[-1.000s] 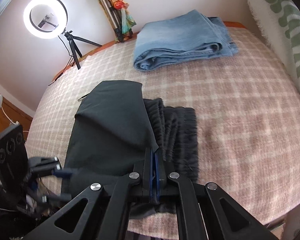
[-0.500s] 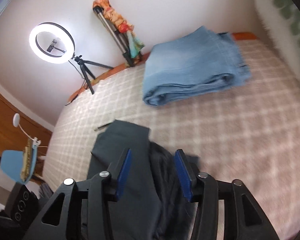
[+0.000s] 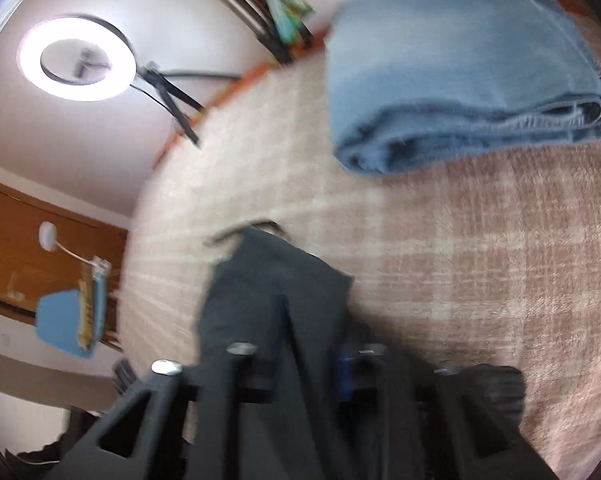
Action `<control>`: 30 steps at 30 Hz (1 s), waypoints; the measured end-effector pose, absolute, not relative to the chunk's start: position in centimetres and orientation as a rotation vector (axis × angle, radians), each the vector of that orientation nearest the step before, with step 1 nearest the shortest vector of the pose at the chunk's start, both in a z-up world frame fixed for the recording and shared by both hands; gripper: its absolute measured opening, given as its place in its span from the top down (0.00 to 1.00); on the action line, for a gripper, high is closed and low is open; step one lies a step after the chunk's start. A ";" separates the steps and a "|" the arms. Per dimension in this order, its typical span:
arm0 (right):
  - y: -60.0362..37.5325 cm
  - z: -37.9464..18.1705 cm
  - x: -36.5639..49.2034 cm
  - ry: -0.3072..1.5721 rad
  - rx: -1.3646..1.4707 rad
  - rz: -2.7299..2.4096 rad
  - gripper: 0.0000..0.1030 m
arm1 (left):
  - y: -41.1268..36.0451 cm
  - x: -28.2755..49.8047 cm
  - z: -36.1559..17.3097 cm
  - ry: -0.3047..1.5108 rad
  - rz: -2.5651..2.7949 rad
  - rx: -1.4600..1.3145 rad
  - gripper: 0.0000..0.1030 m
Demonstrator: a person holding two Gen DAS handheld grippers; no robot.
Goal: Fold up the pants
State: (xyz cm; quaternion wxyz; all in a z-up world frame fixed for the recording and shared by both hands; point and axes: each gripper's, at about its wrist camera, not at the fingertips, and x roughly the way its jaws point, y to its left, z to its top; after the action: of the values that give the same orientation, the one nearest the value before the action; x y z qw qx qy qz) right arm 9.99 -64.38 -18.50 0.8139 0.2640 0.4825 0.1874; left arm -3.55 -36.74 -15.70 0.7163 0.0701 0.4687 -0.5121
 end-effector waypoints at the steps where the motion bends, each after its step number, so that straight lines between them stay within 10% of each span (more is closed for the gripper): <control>1: -64.3 -17.2 9.2 0.978 0.537 0.400 0.95 | -36.9 -3.7 -15.8 1.038 -1.135 0.158 0.58; 7: -64.7 -15.5 9.0 0.959 0.322 0.256 0.96 | -37.7 -4.3 -17.0 1.061 -1.137 0.175 0.58; 10: -64.8 -16.4 9.9 1.045 0.163 0.118 0.76 | -37.7 -5.2 -16.5 1.058 -1.153 0.185 0.58; 17: -61.7 -12.2 10.1 0.965 0.090 0.275 0.62 | -34.3 -5.1 -14.3 1.006 -1.093 0.130 0.58; 30: -45.5 -17.3 16.4 1.187 -0.211 0.600 0.62 | -33.3 -4.4 -16.3 1.023 -1.053 0.106 0.58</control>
State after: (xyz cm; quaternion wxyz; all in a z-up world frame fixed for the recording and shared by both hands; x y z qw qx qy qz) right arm 16.39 -45.47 -17.26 0.7818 -0.0977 0.5495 0.2780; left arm -4.36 -33.31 -16.30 0.7412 0.0482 0.4666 -0.4801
